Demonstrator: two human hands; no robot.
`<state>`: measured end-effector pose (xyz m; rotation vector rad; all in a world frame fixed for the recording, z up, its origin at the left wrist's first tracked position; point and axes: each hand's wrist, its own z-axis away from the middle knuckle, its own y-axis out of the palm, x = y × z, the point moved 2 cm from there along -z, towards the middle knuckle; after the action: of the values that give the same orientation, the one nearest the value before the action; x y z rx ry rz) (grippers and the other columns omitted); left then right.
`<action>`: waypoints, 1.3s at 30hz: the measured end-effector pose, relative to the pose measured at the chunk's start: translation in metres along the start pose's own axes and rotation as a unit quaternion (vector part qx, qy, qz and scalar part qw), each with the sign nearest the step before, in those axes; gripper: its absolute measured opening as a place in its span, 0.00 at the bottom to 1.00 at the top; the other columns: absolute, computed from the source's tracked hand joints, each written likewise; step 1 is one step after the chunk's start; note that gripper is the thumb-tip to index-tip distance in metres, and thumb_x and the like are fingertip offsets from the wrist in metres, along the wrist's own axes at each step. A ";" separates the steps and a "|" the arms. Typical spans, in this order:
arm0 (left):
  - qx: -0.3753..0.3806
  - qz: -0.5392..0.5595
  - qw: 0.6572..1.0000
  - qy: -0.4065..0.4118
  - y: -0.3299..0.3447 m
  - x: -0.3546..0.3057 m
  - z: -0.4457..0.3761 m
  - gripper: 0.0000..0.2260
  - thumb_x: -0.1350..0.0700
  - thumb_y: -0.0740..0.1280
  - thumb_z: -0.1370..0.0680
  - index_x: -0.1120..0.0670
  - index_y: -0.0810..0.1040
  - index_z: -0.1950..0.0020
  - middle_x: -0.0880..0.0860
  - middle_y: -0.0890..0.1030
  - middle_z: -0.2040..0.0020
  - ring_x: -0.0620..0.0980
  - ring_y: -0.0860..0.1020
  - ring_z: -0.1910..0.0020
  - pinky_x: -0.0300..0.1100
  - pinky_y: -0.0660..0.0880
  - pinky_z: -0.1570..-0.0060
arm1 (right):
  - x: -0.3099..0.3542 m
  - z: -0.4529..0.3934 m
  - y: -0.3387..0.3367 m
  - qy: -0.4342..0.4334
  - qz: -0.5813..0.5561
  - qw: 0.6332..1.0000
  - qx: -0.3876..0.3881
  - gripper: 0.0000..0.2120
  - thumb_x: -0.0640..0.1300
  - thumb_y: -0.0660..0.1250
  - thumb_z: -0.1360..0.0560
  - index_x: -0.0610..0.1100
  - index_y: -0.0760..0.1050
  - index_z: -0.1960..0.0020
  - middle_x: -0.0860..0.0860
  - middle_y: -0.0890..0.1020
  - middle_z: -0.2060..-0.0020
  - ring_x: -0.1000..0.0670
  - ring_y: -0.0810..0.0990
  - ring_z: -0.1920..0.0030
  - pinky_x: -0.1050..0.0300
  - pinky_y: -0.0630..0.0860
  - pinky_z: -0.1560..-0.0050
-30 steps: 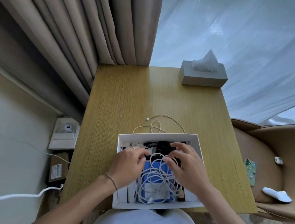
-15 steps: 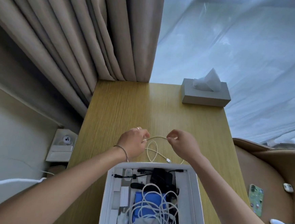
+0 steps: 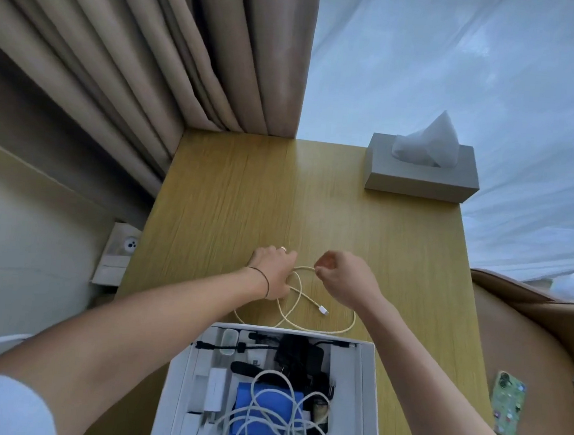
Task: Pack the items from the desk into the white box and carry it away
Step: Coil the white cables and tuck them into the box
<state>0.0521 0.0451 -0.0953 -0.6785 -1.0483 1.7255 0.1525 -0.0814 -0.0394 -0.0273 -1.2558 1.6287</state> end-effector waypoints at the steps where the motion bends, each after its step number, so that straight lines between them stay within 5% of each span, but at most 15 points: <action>1: 0.005 -0.023 1.000 0.012 0.000 -0.003 0.000 0.14 0.47 0.68 0.26 0.53 0.72 0.47 0.54 0.78 0.51 0.54 0.73 0.58 0.47 0.71 0.60 | -0.001 0.000 0.000 -0.002 -0.006 1.000 0.001 0.11 0.46 0.64 0.21 0.47 0.82 0.43 0.51 0.86 0.46 0.48 0.83 0.49 0.48 0.82 0.47; 9: 0.056 -0.222 0.968 0.104 0.006 -0.025 0.001 0.07 0.60 0.63 0.20 0.56 0.79 0.45 0.53 0.80 0.51 0.52 0.81 0.55 0.44 0.71 0.64 | -0.006 0.005 -0.003 -0.006 -0.036 0.999 -0.004 0.11 0.47 0.64 0.21 0.47 0.83 0.43 0.51 0.85 0.45 0.49 0.83 0.48 0.51 0.81 0.48; 15: 0.070 0.045 0.994 0.077 -0.005 -0.011 0.016 0.06 0.54 0.54 0.19 0.52 0.68 0.54 0.52 0.74 0.63 0.49 0.71 0.68 0.45 0.67 0.66 | -0.005 0.013 -0.002 -0.036 -0.055 0.998 -0.010 0.11 0.47 0.64 0.20 0.48 0.82 0.42 0.51 0.85 0.44 0.50 0.83 0.46 0.50 0.81 0.45; 20: 0.079 0.281 0.956 0.041 -0.028 0.003 0.036 0.12 0.52 0.52 0.18 0.51 0.69 0.59 0.51 0.74 0.65 0.50 0.70 0.68 0.47 0.68 0.66 | 0.006 0.021 -0.001 -0.105 -0.032 0.994 -0.004 0.22 0.53 0.66 0.22 0.51 0.73 0.30 0.52 0.76 0.32 0.50 0.73 0.32 0.50 0.71 0.34; 23: 0.049 0.439 0.896 0.042 -0.048 0.005 0.050 0.12 0.59 0.54 0.18 0.53 0.69 0.61 0.53 0.74 0.65 0.51 0.71 0.67 0.48 0.70 0.63 | 0.018 0.030 -0.002 -0.154 -0.025 0.988 0.015 0.29 0.55 0.68 0.24 0.50 0.68 0.25 0.52 0.72 0.27 0.49 0.63 0.24 0.40 0.59 0.24; 26: 0.020 0.604 0.796 0.031 -0.068 0.003 0.069 0.12 0.60 0.54 0.19 0.55 0.67 0.62 0.51 0.70 0.68 0.47 0.68 0.70 0.40 0.67 0.67 | 0.031 0.046 -0.004 -0.161 -0.122 0.979 0.010 0.37 0.54 0.71 0.27 0.53 0.61 0.21 0.56 0.74 0.29 0.54 0.67 0.27 0.40 0.58 0.23; 30: -0.022 0.716 0.698 0.013 -0.086 0.002 0.093 0.13 0.60 0.52 0.18 0.55 0.67 0.61 0.52 0.65 0.69 0.47 0.64 0.70 0.41 0.63 0.68 | 0.052 0.073 -0.008 -0.151 -0.252 0.955 -0.044 0.47 0.55 0.76 0.33 0.61 0.54 0.21 0.57 0.75 0.32 0.57 0.69 0.28 0.51 0.65 0.27; 35: 0.011 0.857 0.514 0.047 -0.105 -0.010 0.122 0.12 0.58 0.54 0.15 0.56 0.70 0.57 0.53 0.66 0.68 0.49 0.68 0.69 0.42 0.71 0.64 | 0.074 0.103 -0.006 -0.164 -0.272 0.945 -0.082 0.56 0.47 0.79 0.35 0.61 0.47 0.19 0.56 0.69 0.29 0.60 0.67 0.29 0.61 0.67 0.32; 39: 0.053 0.901 0.419 0.097 -0.121 -0.019 0.143 0.09 0.59 0.56 0.16 0.57 0.72 0.53 0.54 0.72 0.63 0.51 0.74 0.63 0.43 0.75 0.55 | 0.083 0.127 -0.007 -0.152 -0.347 0.923 -0.075 0.56 0.41 0.78 0.35 0.60 0.48 0.19 0.58 0.73 0.36 0.63 0.74 0.37 0.71 0.72 0.42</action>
<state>-0.0032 -0.0016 0.0781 -2.3216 0.6561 3.0875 0.0484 -0.1110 0.0669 0.5384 -1.4085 0.9378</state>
